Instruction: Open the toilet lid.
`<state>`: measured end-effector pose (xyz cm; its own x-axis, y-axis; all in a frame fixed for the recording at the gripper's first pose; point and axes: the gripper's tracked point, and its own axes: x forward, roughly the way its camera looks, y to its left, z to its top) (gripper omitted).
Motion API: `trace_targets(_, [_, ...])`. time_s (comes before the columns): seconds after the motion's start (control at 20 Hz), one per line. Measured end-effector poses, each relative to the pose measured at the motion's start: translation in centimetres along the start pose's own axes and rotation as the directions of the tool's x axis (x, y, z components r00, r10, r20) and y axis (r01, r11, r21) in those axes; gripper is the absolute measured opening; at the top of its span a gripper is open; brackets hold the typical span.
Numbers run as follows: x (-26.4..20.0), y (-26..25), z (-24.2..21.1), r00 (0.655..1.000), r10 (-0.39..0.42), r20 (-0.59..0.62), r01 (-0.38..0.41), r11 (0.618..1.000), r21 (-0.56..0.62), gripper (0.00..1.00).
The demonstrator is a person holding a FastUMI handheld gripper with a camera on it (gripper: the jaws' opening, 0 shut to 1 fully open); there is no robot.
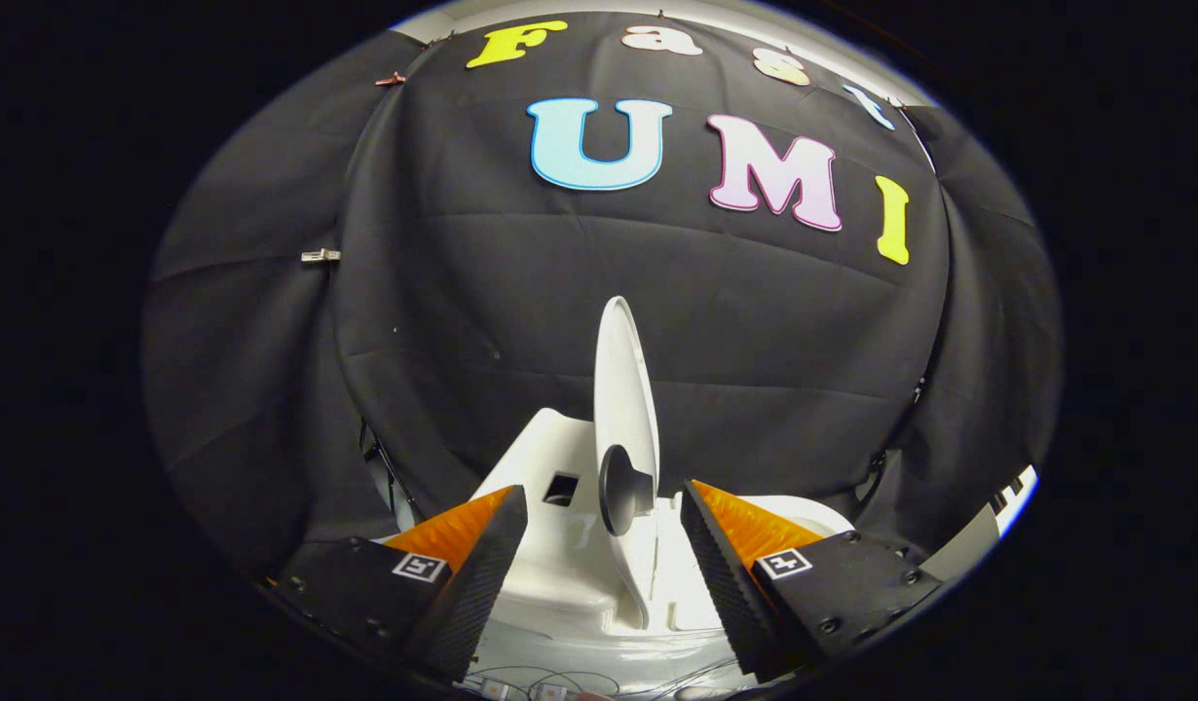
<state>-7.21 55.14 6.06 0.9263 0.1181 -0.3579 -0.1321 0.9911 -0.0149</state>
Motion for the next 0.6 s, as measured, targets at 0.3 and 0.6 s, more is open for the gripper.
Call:
trace_targets(0.3, [-2.5,-0.7,2.7,0.996,0.079,0.044,-0.081,0.995,0.064,0.99])
trace_targets(0.6, [-5.8,-3.1,7.7,0.979,0.153,0.138,-0.170,0.977,0.128,1.00])
